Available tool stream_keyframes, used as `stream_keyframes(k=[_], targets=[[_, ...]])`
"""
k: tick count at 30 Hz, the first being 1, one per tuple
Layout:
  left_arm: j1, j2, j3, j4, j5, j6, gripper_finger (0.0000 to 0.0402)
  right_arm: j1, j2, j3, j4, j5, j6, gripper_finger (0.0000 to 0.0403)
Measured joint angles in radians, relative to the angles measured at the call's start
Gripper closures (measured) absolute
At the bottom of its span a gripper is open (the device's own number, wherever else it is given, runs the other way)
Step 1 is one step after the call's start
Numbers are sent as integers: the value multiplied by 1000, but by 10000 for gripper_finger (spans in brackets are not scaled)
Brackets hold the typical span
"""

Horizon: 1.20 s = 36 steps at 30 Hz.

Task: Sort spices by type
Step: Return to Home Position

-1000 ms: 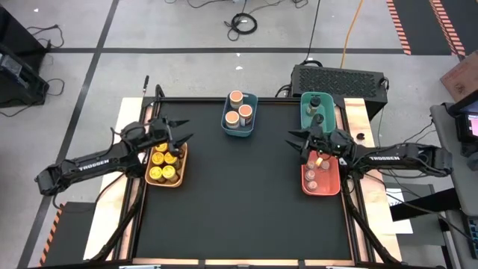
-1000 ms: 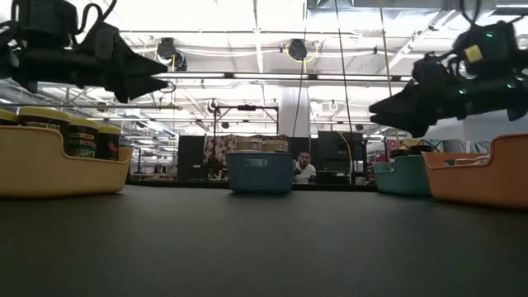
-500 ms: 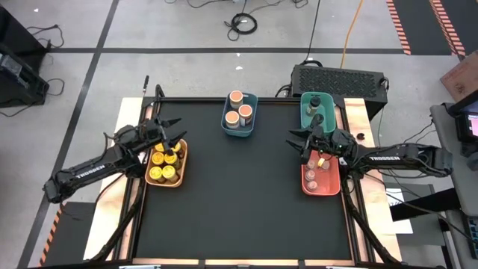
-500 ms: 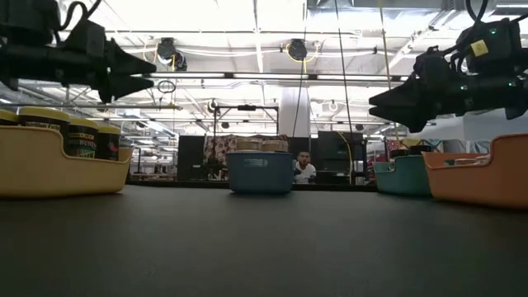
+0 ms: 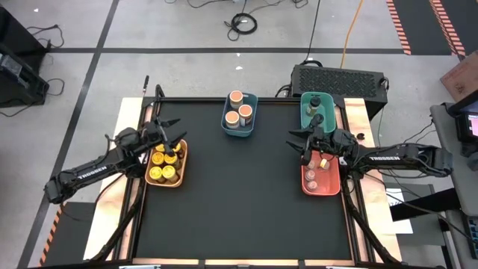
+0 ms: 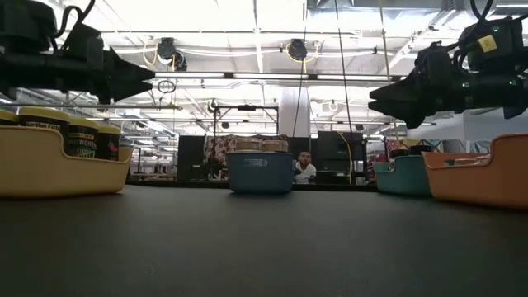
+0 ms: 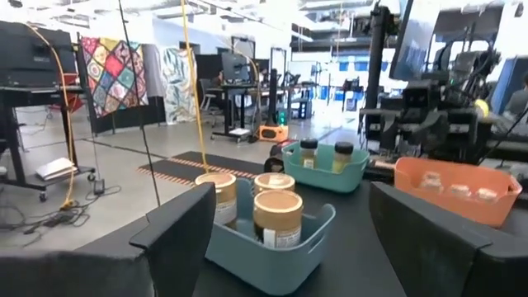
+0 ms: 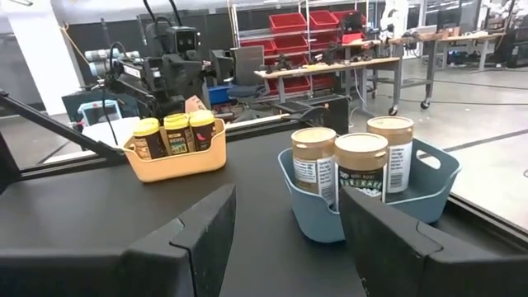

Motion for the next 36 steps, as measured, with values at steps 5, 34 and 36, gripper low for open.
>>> stream_keyframes(k=[5,34,36], targets=[[0,2,0,-60,-6,7,82,0,0,0,5,18,2,193],[0,2,-1,-63,-109,13,82,0,-307,1,-449,27,38,402],[0,2,-1,-63,-109,13,82,0,-360,1,-507,25,31,402]])
